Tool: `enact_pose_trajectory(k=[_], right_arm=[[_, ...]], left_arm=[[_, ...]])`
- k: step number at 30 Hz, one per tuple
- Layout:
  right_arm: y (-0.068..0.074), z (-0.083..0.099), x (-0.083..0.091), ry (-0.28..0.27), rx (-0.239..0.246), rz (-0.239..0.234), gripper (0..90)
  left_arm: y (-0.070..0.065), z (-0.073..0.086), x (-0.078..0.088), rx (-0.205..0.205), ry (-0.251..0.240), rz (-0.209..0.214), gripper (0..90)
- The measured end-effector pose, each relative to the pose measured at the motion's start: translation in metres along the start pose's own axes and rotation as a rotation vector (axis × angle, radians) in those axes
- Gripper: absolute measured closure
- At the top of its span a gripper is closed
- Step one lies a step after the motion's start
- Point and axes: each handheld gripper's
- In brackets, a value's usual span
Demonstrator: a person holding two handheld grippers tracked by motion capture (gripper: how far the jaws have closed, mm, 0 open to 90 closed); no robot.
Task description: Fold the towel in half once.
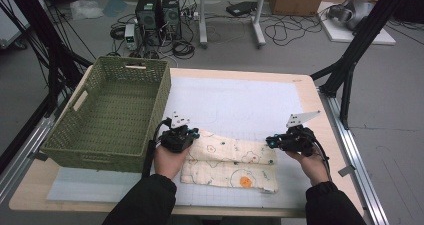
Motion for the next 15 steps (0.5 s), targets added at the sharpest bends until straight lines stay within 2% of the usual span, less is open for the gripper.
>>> enact_pose_trajectory(k=[2, 5, 6, 8, 11, 14, 15], right_arm=[[-0.004, 0.002, -0.004, 0.024, -0.028, 0.005, 74.7], [-0.012, 0.005, -0.014, 0.061, -0.059, 0.037, 67.5], [-0.015, 0.006, -0.017, 0.061, -0.071, 0.032, 67.2], [-0.018, 0.006, -0.026, 0.035, -0.086, -0.015, 64.6], [-0.013, 0.000, -0.042, 0.046, -0.068, -0.052, 65.6], [-0.010, -0.003, -0.057, 0.104, -0.042, -0.081, 76.9], [-0.009, -0.003, -0.058, 0.105, -0.040, -0.090, 82.3]], left_arm=[[0.000, 0.000, 0.000, -0.003, 0.002, 0.001, 89.7], [0.000, 0.001, -0.002, 0.002, 0.000, -0.003, 89.7], [0.000, 0.000, -0.002, 0.008, -0.002, 0.003, 89.7], [-0.002, 0.000, -0.002, 0.016, -0.017, 0.012, 89.7], [-0.004, -0.002, 0.001, 0.015, -0.044, 0.011, 89.7], [-0.002, -0.003, 0.005, 0.023, -0.060, 0.012, 89.8], [-0.002, -0.003, 0.006, 0.023, -0.062, 0.015, 89.7]])
Point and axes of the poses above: each handheld gripper's, and its own axes: x roughly backward along the jaws, z roughly out of its underside, y roughly to its left, and after that the axes turned 5 degrees about -y, right-handed
